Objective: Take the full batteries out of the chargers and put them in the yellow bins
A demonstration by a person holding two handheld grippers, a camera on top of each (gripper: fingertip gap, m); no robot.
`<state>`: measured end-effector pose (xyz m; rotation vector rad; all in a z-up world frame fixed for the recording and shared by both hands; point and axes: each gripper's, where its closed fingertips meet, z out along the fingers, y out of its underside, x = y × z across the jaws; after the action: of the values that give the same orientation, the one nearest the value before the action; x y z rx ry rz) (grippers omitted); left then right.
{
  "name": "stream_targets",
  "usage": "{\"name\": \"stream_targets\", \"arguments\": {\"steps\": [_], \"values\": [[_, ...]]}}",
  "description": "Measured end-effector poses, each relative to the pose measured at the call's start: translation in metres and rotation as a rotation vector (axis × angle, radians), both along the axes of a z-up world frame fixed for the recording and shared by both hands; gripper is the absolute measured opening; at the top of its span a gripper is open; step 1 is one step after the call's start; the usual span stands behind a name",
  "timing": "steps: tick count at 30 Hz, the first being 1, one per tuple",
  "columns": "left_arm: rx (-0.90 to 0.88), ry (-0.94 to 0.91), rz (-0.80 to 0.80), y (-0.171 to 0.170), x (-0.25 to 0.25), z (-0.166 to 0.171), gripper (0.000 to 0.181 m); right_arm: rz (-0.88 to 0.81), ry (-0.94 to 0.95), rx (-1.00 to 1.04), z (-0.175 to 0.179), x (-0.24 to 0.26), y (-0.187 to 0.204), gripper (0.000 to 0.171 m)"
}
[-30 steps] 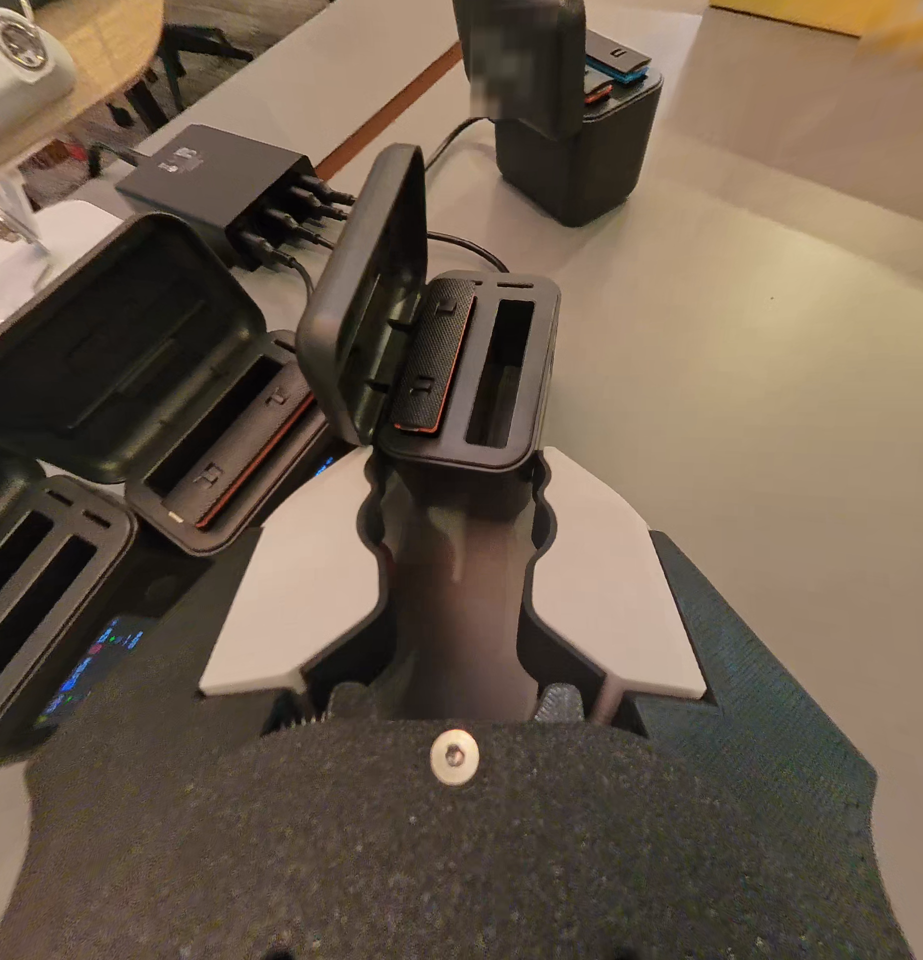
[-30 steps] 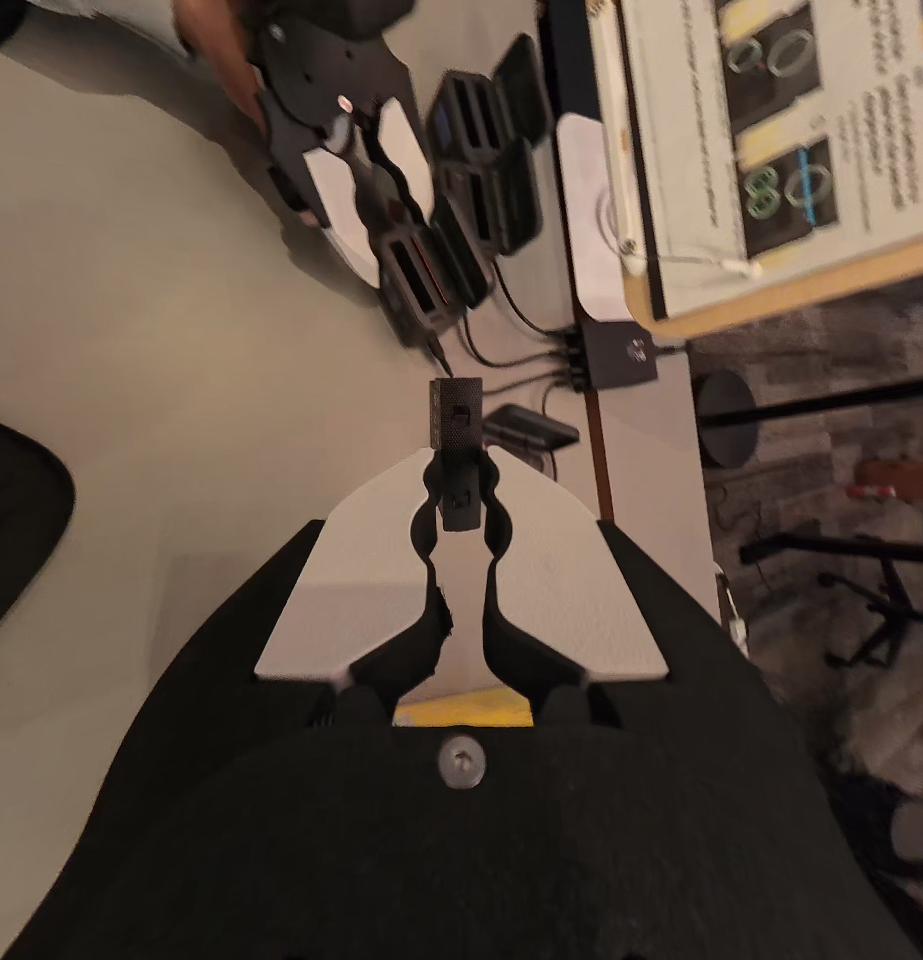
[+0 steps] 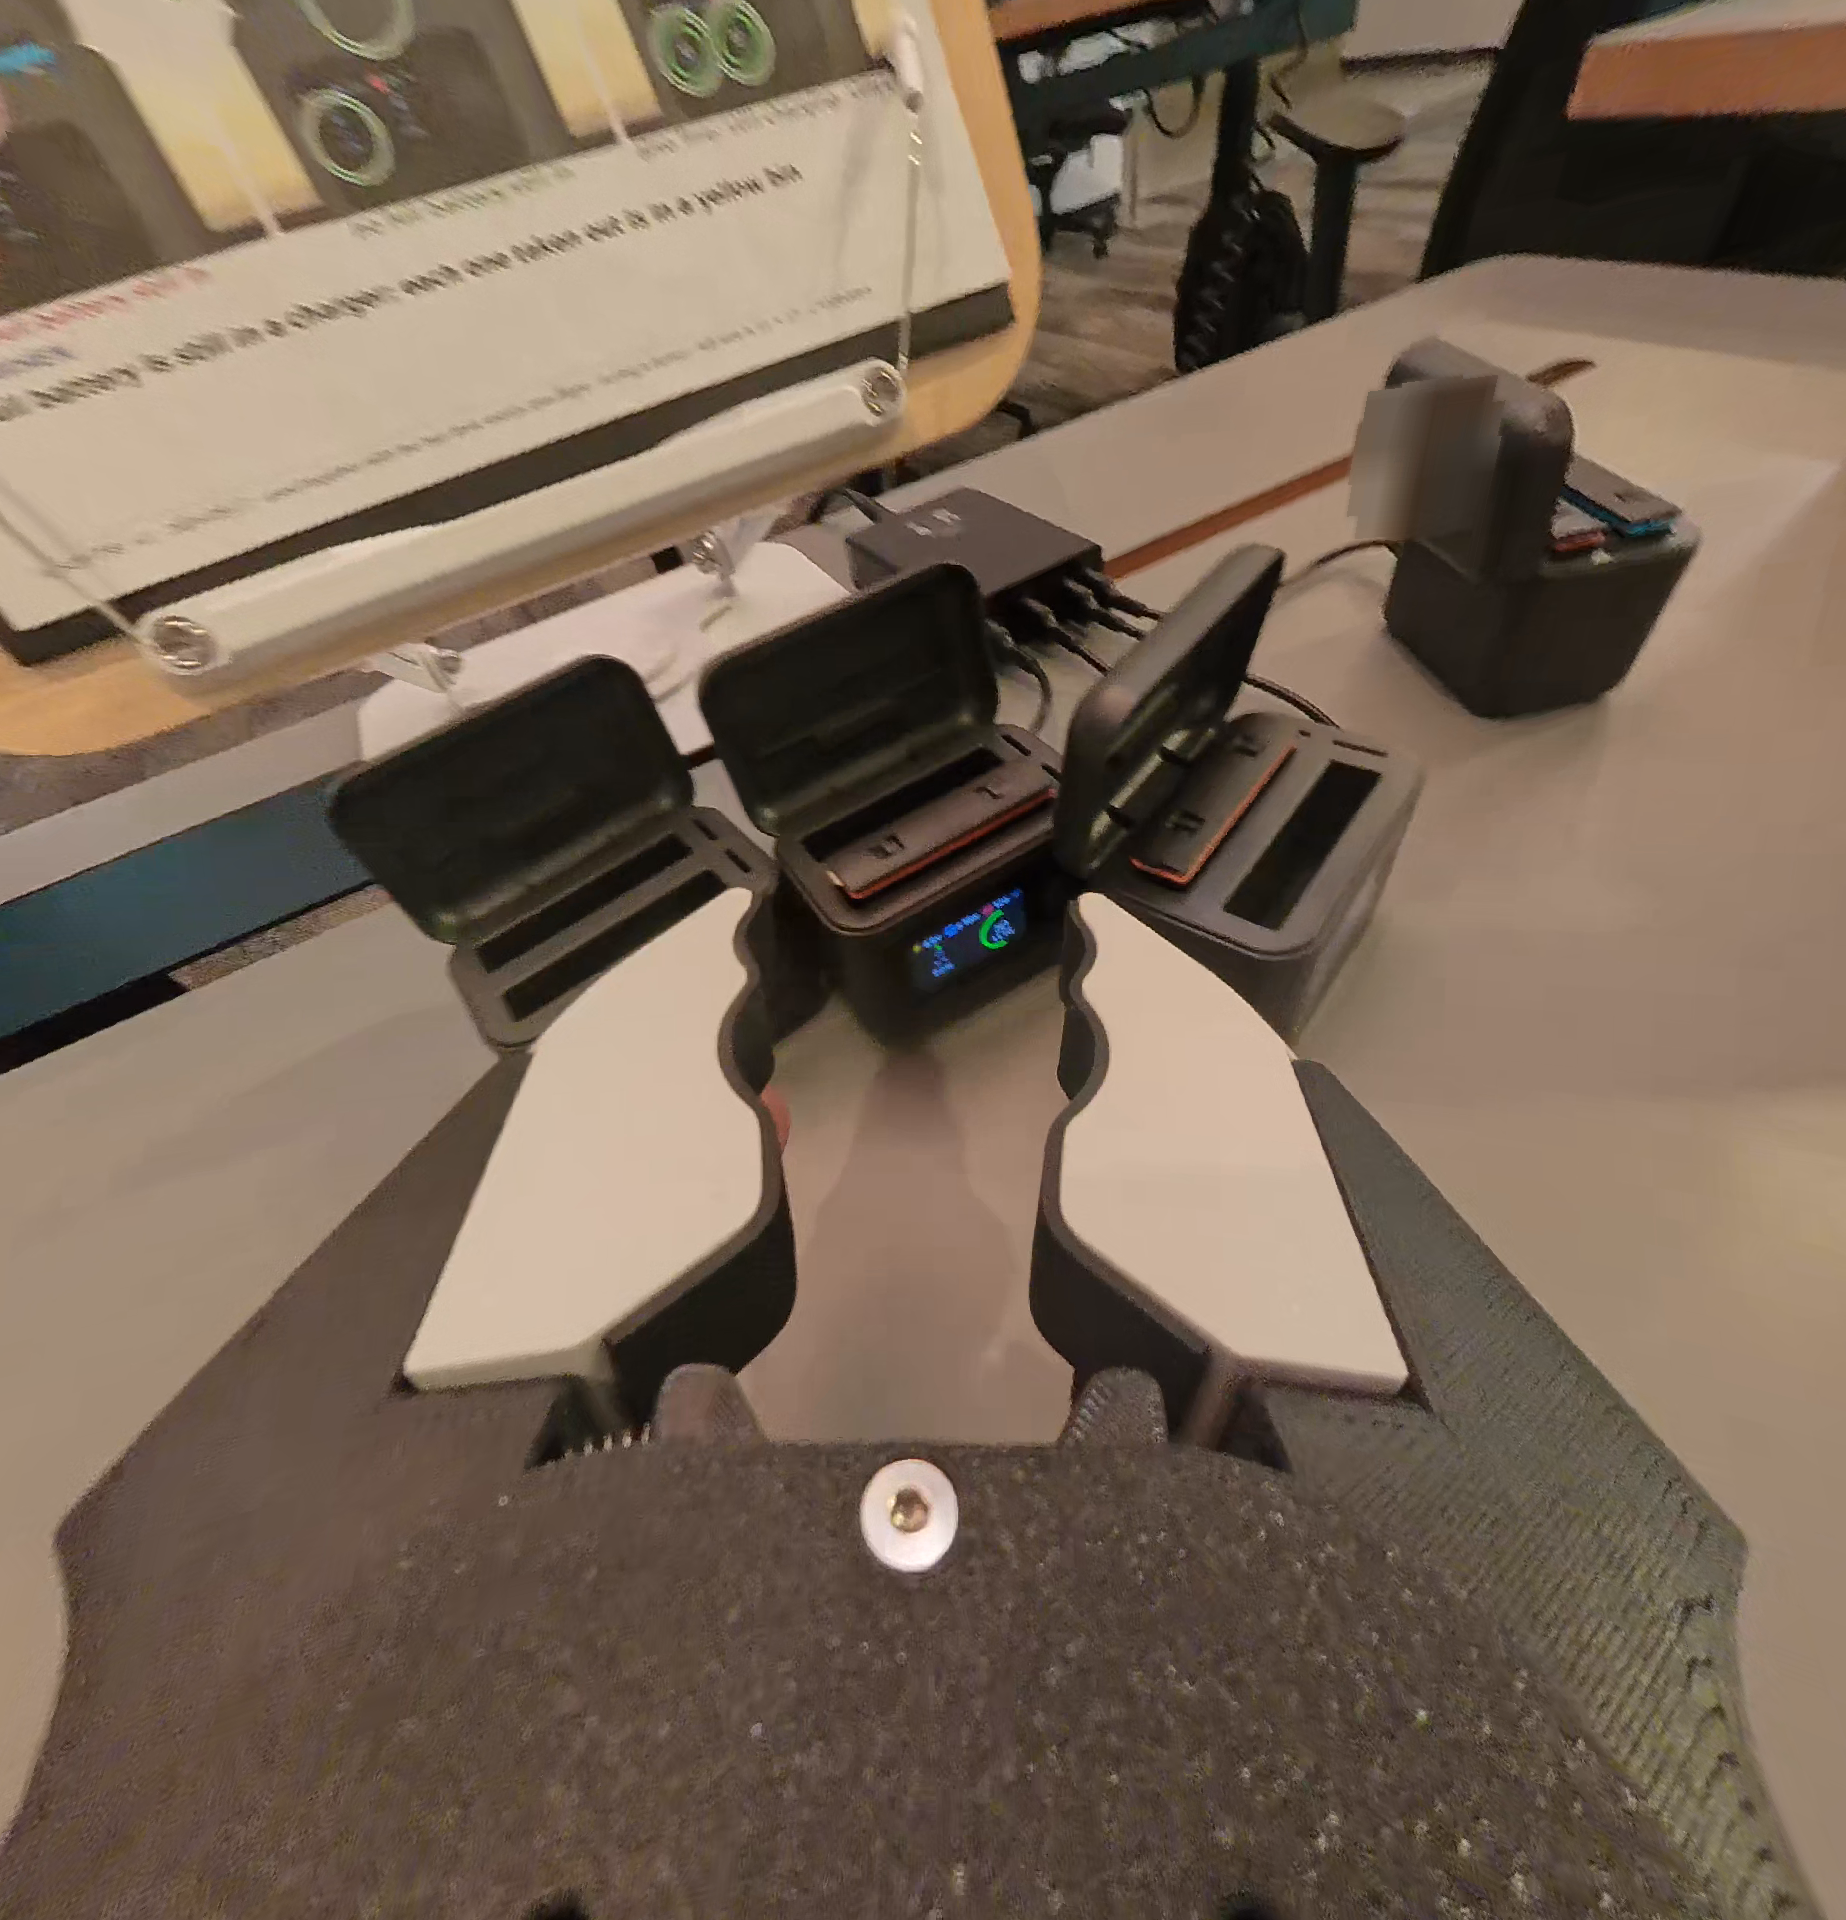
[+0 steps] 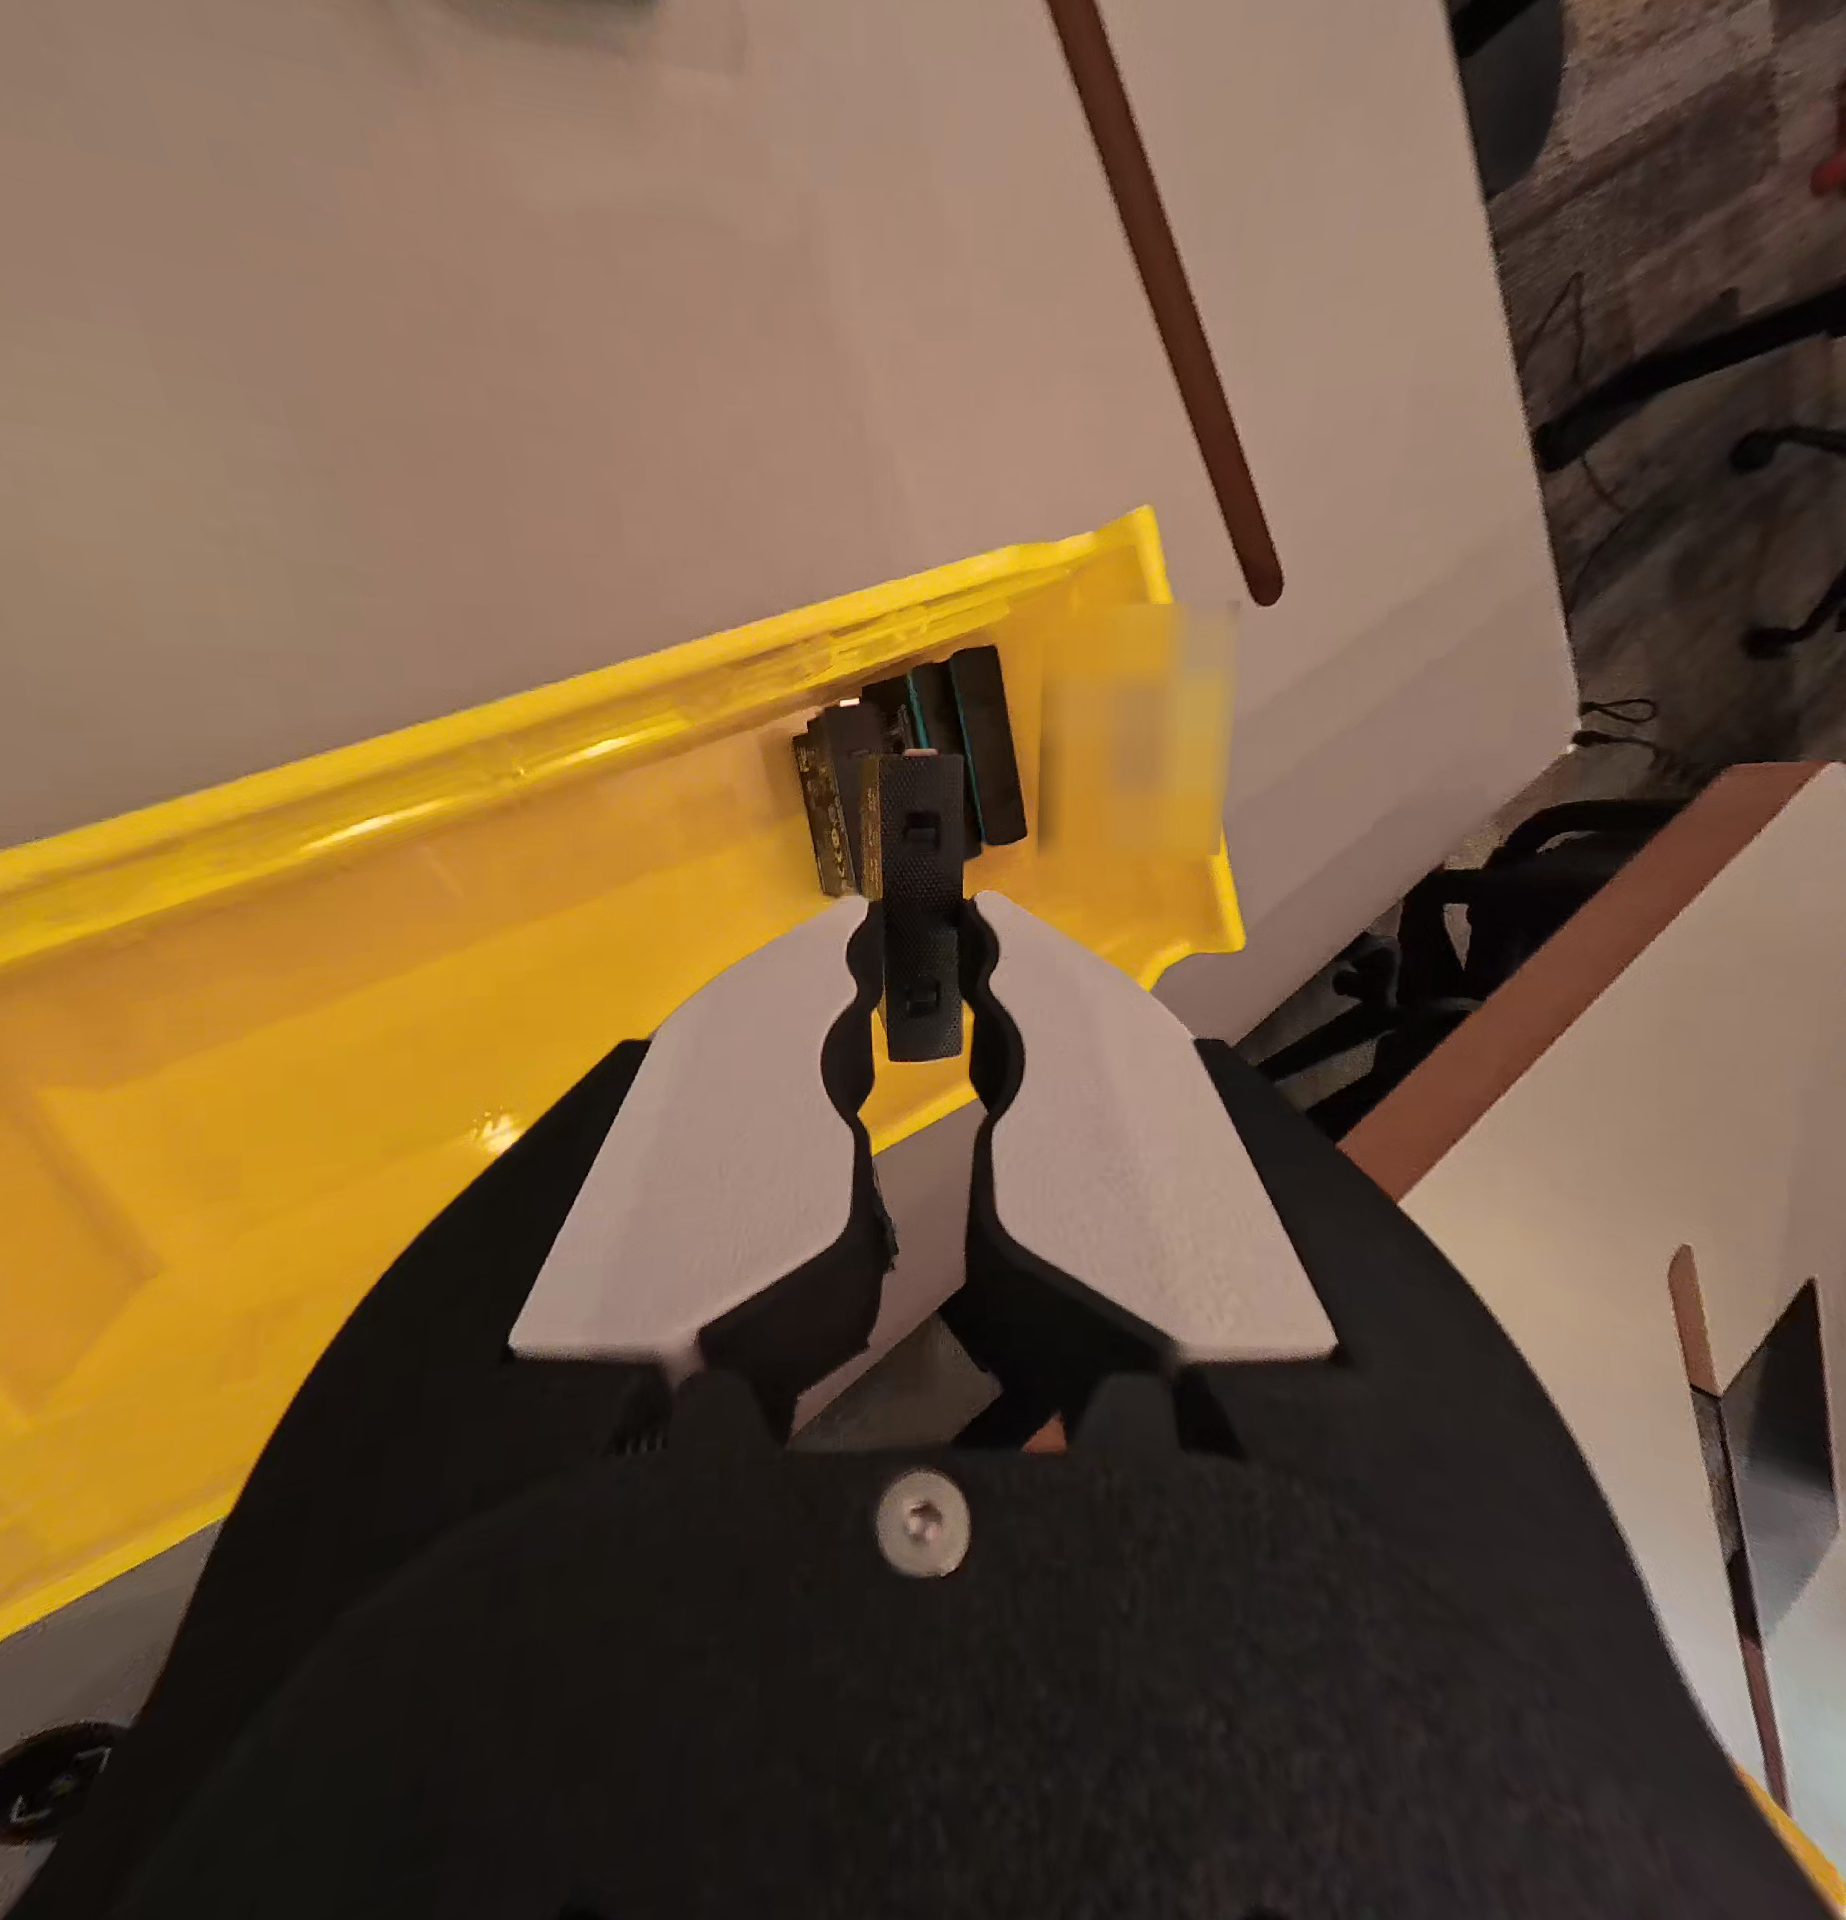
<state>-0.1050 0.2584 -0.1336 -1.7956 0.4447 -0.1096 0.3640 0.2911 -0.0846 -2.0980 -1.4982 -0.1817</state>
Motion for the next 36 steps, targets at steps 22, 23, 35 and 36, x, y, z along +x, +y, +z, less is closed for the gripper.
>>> {"name": "stream_targets", "arguments": {"steps": [22,23,35,36], "values": [[0.018,-0.020,0.058,0.004,-0.013,-0.002,0.052,0.085,-0.233,-0.149,-0.085,-0.007,0.005,0.013],[0.018,-0.020,0.058,0.004,-0.013,-0.002,0.052,0.086,-0.245,-0.135,-0.085,-0.006,0.007,0.013],[0.023,-0.023,0.056,0.004,-0.013,-0.001,0.052,-0.005,-0.172,-0.087,-0.038,-0.012,0.012,0.036],[0.025,-0.024,0.058,0.005,-0.013,-0.001,0.052,-0.009,-0.127,-0.085,-0.026,-0.021,0.013,0.043]]}}
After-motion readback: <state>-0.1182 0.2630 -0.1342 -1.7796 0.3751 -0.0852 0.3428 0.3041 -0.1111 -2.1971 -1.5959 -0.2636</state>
